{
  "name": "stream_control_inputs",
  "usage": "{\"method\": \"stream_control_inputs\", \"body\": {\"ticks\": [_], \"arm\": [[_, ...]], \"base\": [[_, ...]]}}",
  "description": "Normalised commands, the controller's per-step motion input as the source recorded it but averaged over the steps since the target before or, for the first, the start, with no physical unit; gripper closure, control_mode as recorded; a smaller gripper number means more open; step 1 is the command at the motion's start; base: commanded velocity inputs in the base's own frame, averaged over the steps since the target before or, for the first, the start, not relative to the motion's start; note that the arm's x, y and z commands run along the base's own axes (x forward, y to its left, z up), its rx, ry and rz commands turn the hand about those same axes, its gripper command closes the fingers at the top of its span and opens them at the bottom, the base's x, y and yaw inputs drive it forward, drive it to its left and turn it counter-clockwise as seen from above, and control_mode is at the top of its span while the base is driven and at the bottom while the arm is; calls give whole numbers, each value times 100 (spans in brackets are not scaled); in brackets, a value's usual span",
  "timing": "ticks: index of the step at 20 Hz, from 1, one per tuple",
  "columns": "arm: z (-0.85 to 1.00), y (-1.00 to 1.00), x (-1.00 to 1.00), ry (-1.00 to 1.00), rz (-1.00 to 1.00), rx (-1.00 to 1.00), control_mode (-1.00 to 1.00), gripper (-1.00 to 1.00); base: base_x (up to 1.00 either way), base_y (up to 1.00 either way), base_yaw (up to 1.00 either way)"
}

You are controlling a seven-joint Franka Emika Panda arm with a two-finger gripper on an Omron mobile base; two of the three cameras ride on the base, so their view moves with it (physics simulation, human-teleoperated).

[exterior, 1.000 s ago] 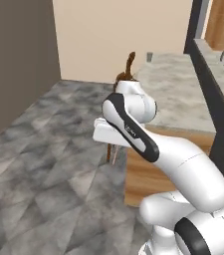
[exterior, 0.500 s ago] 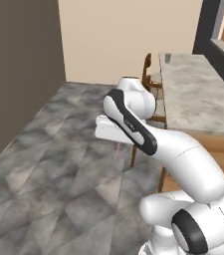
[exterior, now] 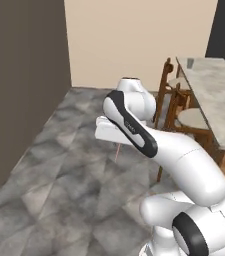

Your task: Take a straw from the drawer in front and place it inside the glass cup on the dining counter.

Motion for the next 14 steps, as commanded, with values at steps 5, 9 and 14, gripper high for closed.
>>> {"method": "stream_control_inputs", "body": {"ticks": [5,9,14], "arm": [[0,0,0,0,0,0,100,100],[0,0,0,0,0,0,100,100],[0,0,0,0,0,0,100,100]], "base": [[100,45,-20],[100,46,-38],[94,47,-47]]}}
